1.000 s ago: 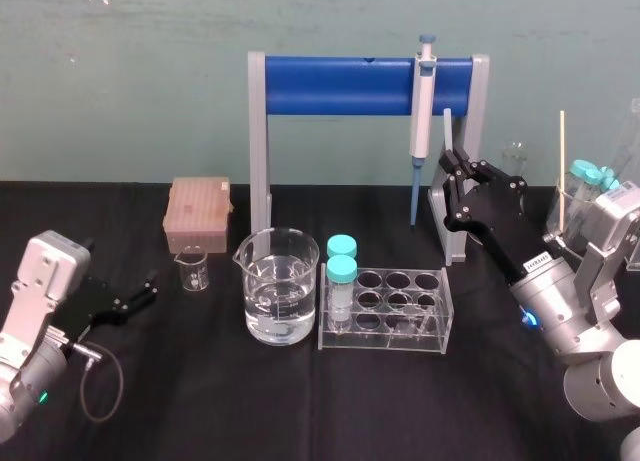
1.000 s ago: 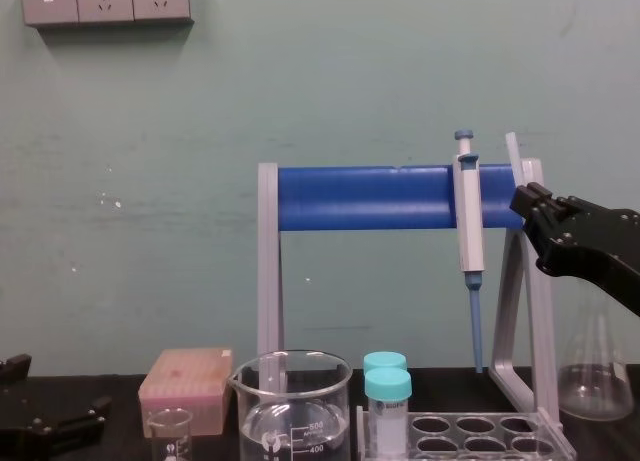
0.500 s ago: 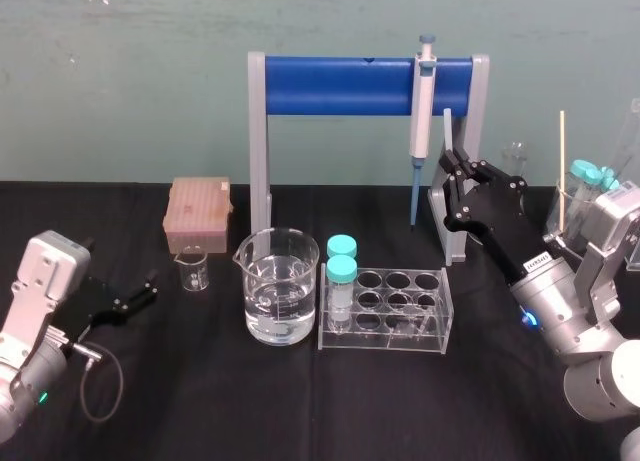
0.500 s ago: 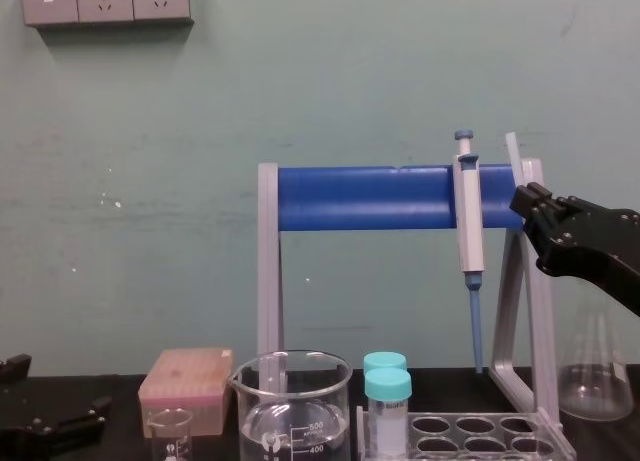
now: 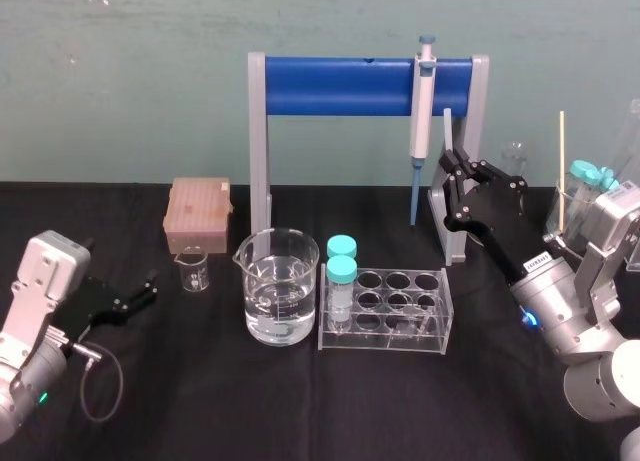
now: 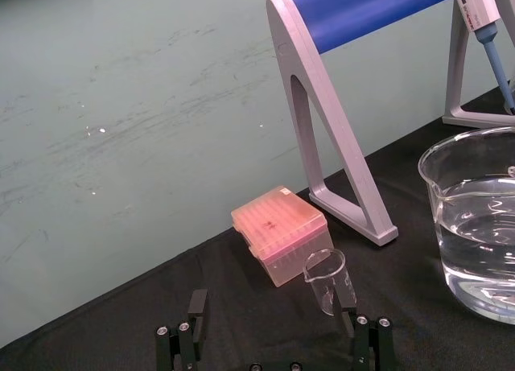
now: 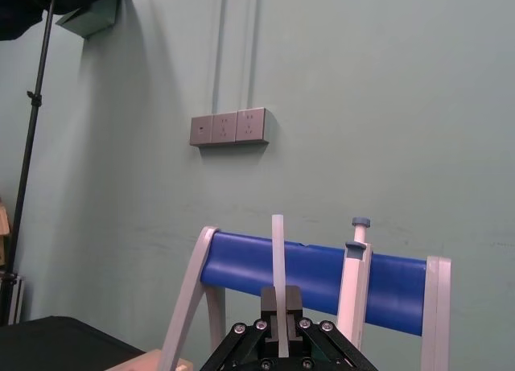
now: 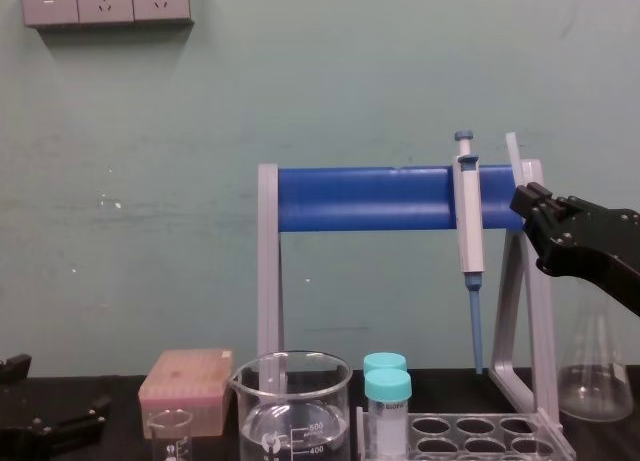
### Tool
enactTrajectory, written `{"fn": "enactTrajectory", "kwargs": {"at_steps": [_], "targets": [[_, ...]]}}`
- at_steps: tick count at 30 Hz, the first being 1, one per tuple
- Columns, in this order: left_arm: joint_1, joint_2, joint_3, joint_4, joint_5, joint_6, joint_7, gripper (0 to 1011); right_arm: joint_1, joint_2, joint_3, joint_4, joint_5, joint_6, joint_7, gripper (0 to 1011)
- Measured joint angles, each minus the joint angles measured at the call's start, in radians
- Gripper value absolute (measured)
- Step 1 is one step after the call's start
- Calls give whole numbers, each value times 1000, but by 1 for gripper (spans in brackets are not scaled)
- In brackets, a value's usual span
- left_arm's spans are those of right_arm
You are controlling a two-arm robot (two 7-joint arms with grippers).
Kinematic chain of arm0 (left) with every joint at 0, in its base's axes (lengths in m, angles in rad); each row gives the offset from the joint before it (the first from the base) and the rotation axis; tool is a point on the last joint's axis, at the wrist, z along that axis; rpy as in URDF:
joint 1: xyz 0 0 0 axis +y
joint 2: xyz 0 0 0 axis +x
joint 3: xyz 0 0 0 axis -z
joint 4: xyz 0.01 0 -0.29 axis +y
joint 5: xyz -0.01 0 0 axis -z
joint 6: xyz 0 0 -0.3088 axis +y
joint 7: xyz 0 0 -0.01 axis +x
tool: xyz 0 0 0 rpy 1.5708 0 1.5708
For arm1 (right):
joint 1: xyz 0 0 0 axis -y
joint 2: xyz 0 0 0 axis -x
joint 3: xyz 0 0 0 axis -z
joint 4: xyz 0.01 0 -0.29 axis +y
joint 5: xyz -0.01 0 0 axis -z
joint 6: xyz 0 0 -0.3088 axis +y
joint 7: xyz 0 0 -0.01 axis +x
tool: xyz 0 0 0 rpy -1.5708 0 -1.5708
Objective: Pick up the stirring rod with one hand, then place it down.
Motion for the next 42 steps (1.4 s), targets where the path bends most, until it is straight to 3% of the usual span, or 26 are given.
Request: {"fn": "enactTrajectory", "kwargs": {"at_steps": [38, 42], "targets": [[0, 0, 0, 0, 0, 0, 0, 1000, 0, 0, 0, 0, 0, 0, 0, 57], [0, 0, 0, 0, 0, 0, 0, 1000, 2, -3, 0, 2, 7, 11, 28, 57]]}}
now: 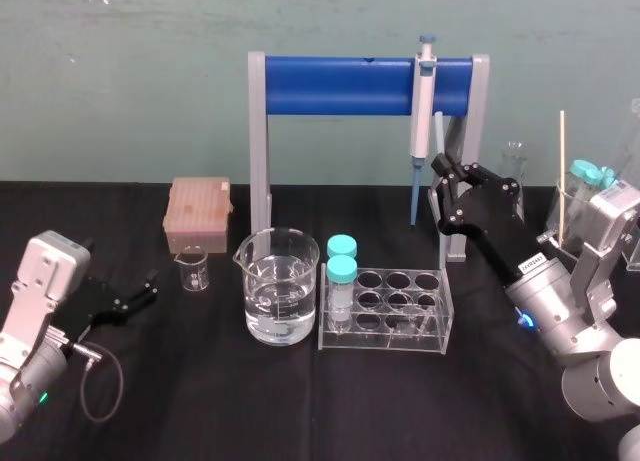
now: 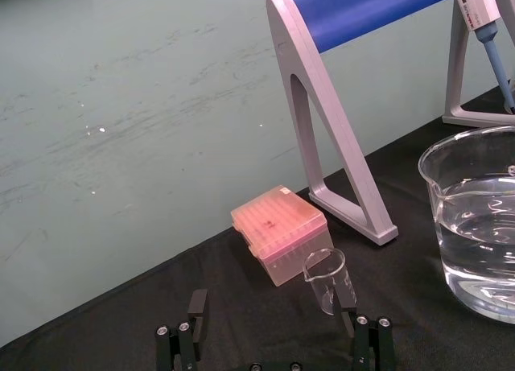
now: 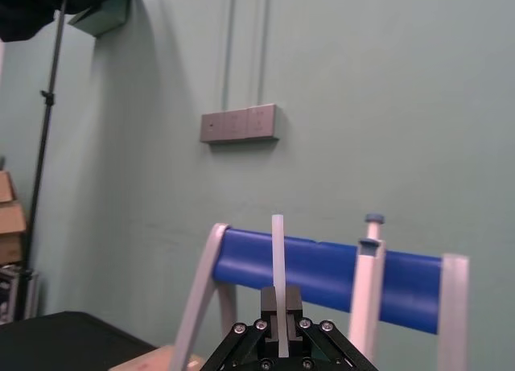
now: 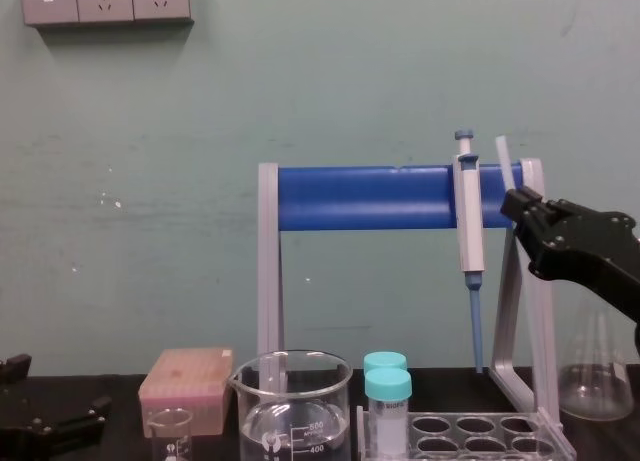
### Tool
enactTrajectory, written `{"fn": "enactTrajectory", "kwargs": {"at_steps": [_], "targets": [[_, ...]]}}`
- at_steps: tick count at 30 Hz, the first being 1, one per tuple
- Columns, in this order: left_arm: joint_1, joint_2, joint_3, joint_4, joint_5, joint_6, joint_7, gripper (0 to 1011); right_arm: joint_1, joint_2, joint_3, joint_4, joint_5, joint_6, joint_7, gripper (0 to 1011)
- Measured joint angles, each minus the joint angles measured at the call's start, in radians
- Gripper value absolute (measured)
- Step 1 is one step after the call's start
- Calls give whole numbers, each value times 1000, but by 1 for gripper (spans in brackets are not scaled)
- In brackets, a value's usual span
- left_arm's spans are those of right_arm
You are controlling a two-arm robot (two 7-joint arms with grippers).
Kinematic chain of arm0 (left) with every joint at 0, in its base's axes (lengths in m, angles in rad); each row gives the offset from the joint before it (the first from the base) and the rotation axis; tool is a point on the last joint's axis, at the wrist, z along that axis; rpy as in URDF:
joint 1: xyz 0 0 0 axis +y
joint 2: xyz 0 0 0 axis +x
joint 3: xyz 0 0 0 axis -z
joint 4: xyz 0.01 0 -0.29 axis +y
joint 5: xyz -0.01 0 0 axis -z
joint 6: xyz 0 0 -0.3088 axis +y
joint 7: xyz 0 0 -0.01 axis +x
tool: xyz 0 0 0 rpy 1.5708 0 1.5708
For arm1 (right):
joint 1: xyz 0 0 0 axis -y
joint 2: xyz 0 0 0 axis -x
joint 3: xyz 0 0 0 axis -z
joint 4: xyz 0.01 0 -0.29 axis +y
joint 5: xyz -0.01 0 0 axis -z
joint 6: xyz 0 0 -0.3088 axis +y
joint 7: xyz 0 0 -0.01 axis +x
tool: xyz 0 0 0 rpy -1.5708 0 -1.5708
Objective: Pick up the stirring rod with one hand, then place it down.
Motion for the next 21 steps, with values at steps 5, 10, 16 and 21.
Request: {"fn": "enactTrajectory", "kwargs": {"at_steps": [5, 10, 16, 21], "targets": [[0, 0, 0, 0, 0, 0, 0, 1000, 3, -3, -4, 2, 10, 26, 41, 57], [0, 0, 0, 0, 0, 0, 0, 1000, -2, -3, -4, -5, 8, 46, 60, 57], [0, 0, 0, 0, 0, 0, 0, 1000, -10, -1, -1, -15, -1, 68, 76, 57], [0, 0, 0, 0, 0, 0, 0, 1000, -11, 1, -3, -15, -1, 85, 92, 57]]}}
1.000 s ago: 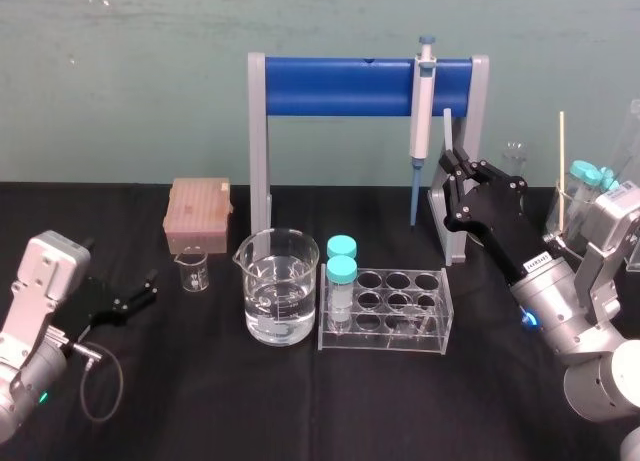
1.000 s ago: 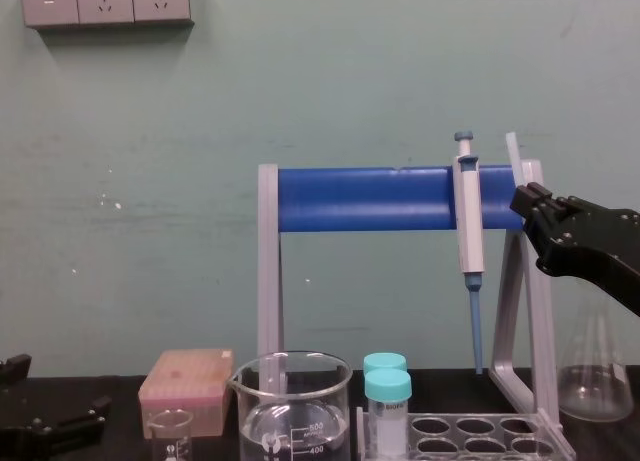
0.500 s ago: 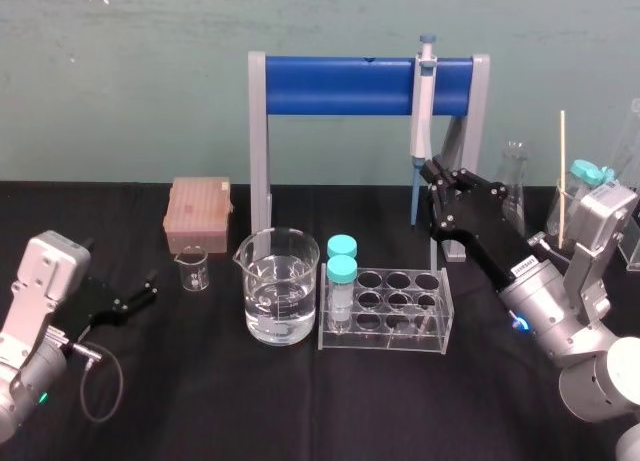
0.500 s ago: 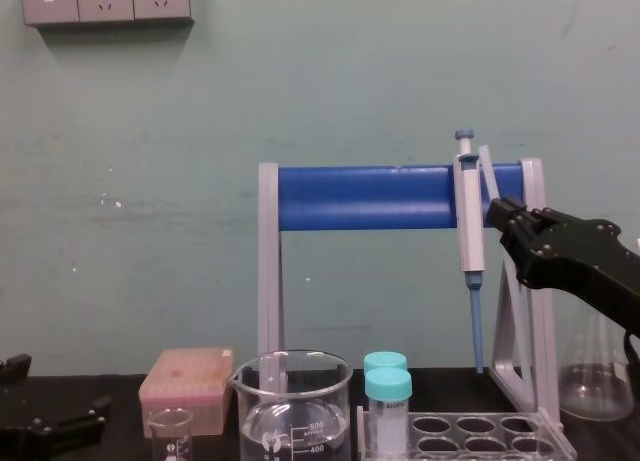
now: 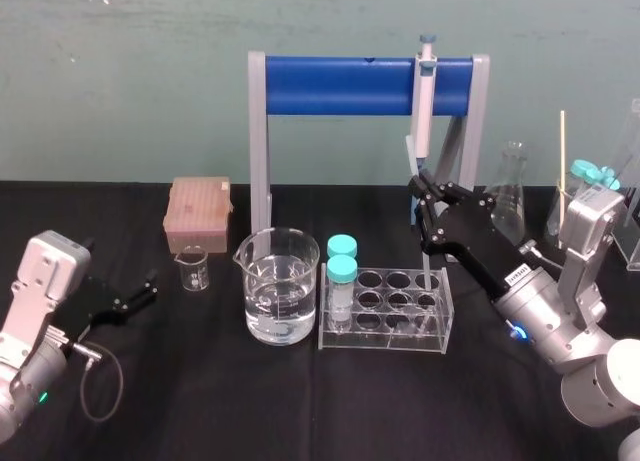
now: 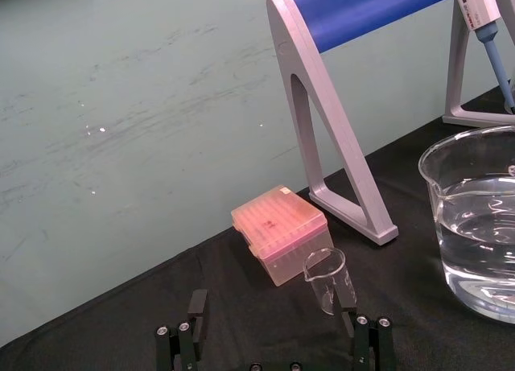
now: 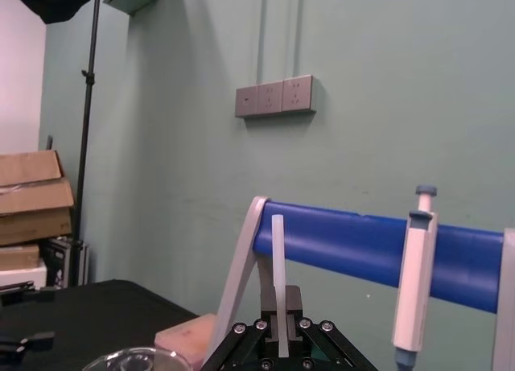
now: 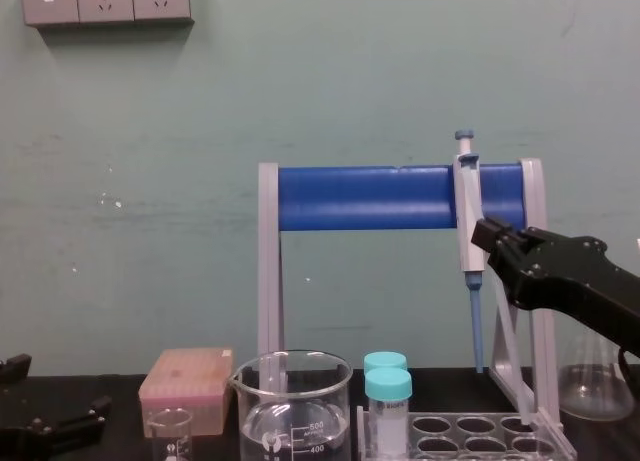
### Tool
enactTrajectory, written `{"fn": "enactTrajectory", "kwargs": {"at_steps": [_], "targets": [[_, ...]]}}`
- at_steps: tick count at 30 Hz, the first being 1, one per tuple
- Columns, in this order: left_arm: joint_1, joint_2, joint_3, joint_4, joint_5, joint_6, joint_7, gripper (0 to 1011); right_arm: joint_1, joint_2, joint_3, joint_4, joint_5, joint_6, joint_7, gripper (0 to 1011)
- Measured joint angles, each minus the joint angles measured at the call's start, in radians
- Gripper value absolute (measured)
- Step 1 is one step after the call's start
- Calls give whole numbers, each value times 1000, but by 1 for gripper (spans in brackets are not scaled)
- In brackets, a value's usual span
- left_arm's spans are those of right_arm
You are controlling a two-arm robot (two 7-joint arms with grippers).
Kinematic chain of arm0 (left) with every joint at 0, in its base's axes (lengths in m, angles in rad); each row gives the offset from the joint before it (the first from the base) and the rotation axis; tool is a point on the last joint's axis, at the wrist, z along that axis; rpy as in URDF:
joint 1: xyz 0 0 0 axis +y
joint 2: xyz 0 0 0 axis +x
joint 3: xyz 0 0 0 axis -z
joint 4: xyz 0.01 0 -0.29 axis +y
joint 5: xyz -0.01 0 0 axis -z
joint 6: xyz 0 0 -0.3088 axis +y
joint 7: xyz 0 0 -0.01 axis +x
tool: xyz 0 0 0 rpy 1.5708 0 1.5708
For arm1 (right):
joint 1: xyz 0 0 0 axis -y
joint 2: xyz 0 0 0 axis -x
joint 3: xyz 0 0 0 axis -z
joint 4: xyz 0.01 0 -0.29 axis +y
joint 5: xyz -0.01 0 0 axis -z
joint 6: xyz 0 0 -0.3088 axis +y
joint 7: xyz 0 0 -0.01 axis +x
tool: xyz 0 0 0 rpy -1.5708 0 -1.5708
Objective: Pick up the stirring rod with one hand, then place it down.
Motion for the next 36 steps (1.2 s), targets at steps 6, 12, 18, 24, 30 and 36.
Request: {"fn": "enactTrajectory", "kwargs": {"at_steps": [6, 12, 18, 24, 30, 36], "targets": [[0, 0, 0, 0, 0, 0, 0, 1000, 1, 2, -4, 4, 1, 13, 10, 57], [0, 0, 0, 0, 0, 0, 0, 1000, 5, 5, -9, 9, 1, 21, 16, 57], [0, 0, 0, 0, 0, 0, 0, 1000, 6, 8, -15, 13, -2, 34, 15, 57], [0, 0, 0, 0, 0, 0, 0, 1000, 15, 8, -23, 43, 2, 41, 30, 57], [0, 0, 0, 0, 0, 0, 0, 1000, 33, 6, -37, 92, 7, 38, 56, 57], [0, 0, 0, 0, 0, 0, 0, 1000, 52, 3, -51, 136, 7, 34, 76, 57]]}}
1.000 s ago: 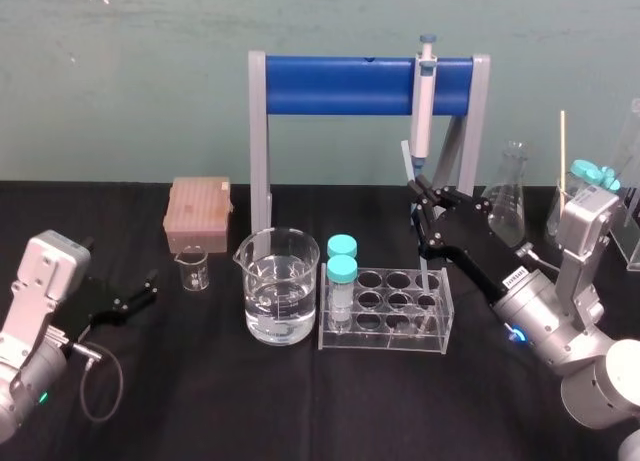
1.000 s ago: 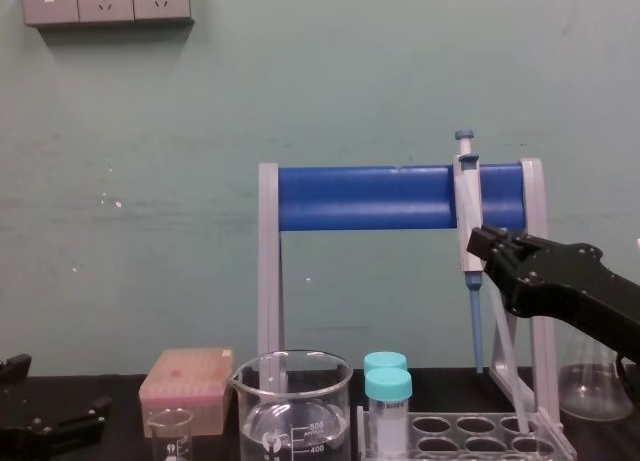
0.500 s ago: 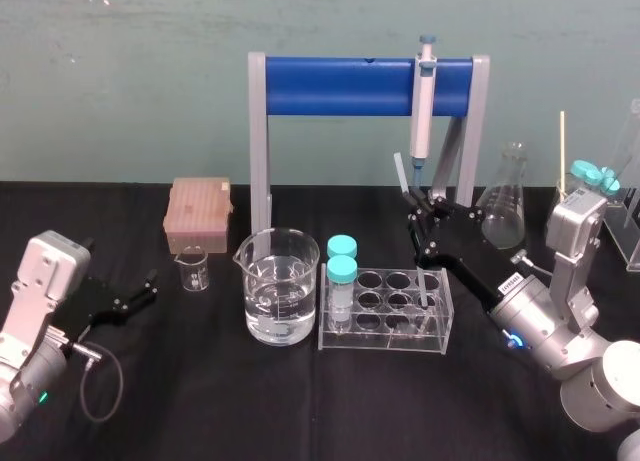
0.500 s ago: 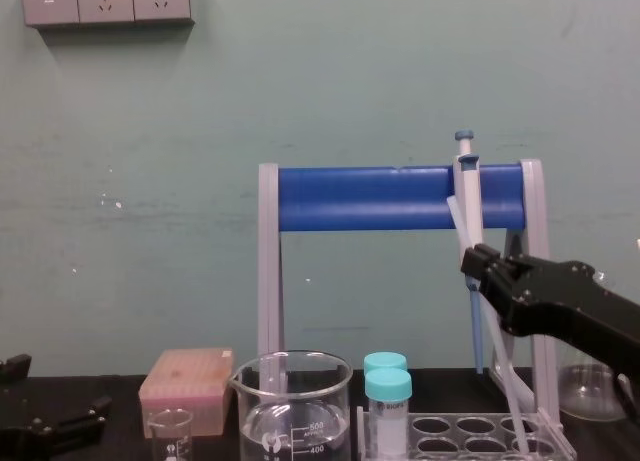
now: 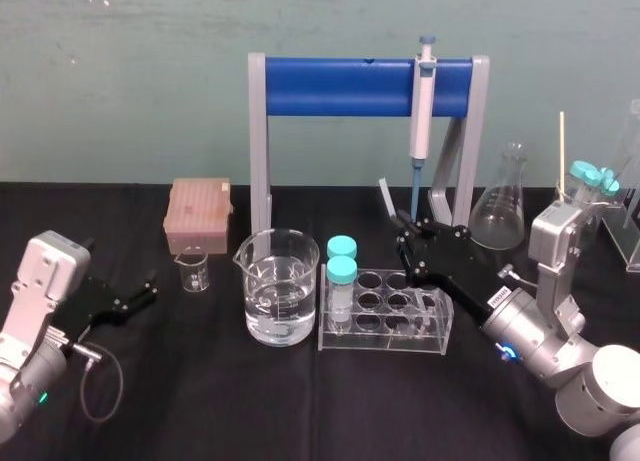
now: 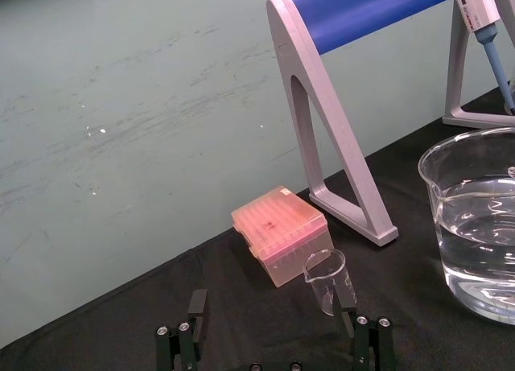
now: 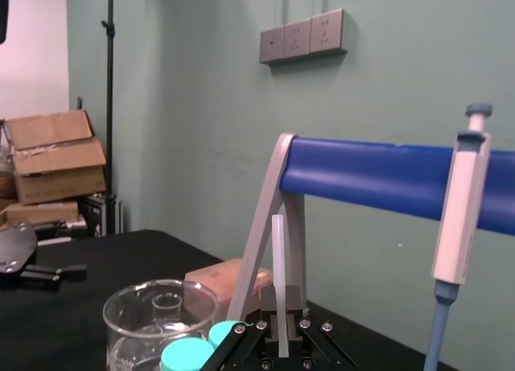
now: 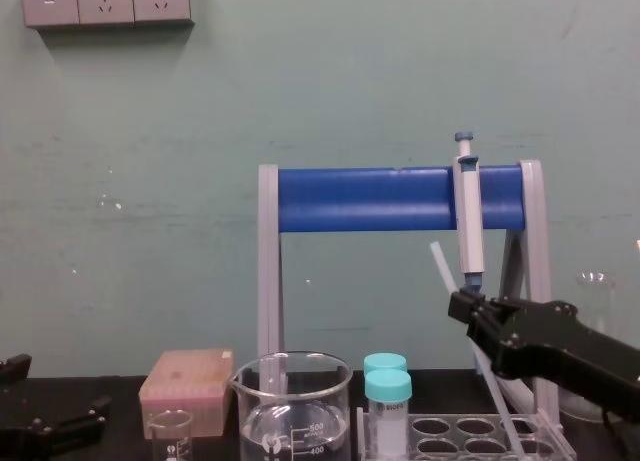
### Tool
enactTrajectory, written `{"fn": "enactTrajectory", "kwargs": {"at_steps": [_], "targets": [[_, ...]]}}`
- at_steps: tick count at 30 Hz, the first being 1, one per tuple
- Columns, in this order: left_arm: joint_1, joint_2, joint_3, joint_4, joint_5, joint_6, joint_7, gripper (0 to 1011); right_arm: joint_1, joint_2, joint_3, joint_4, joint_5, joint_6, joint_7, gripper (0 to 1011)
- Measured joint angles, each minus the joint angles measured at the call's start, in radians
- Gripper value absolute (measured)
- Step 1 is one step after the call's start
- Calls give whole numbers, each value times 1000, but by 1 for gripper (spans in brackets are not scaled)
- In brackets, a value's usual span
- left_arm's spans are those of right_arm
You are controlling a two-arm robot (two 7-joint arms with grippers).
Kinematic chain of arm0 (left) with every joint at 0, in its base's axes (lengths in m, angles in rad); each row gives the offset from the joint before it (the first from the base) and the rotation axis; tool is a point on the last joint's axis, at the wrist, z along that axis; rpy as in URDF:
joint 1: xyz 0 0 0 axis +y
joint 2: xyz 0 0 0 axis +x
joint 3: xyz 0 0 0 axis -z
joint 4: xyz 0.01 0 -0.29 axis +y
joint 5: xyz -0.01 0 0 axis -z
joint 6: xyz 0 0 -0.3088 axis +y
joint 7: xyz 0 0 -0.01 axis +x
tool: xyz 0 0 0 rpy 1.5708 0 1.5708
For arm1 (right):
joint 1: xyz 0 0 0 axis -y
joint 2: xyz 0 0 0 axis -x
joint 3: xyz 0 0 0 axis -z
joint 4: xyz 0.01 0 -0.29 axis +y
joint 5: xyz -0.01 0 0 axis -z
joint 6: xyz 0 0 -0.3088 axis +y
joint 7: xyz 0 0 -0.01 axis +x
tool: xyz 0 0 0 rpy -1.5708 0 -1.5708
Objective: Pick up the stirring rod with one hand, then place it down.
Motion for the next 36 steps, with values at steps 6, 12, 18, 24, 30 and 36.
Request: {"fn": "enactTrajectory", "kwargs": {"at_steps": [6, 12, 18, 24, 30, 36], "targets": [[0, 0, 0, 0, 0, 0, 0, 1000, 20, -2, -11, 47, -3, 1, 16, 57], [0, 0, 0, 0, 0, 0, 0, 1000, 28, -3, -19, 66, -5, 12, 24, 57], [0, 0, 0, 0, 0, 0, 0, 1000, 32, -2, -24, 72, -5, 17, 27, 57], [0, 0, 0, 0, 0, 0, 0, 1000, 32, -2, -23, 72, -5, 17, 27, 57], [0, 0, 0, 0, 0, 0, 0, 1000, 31, -2, -22, 71, -4, 17, 26, 57], [0, 0, 0, 0, 0, 0, 0, 1000, 30, -2, -22, 70, -4, 17, 26, 112]]}}
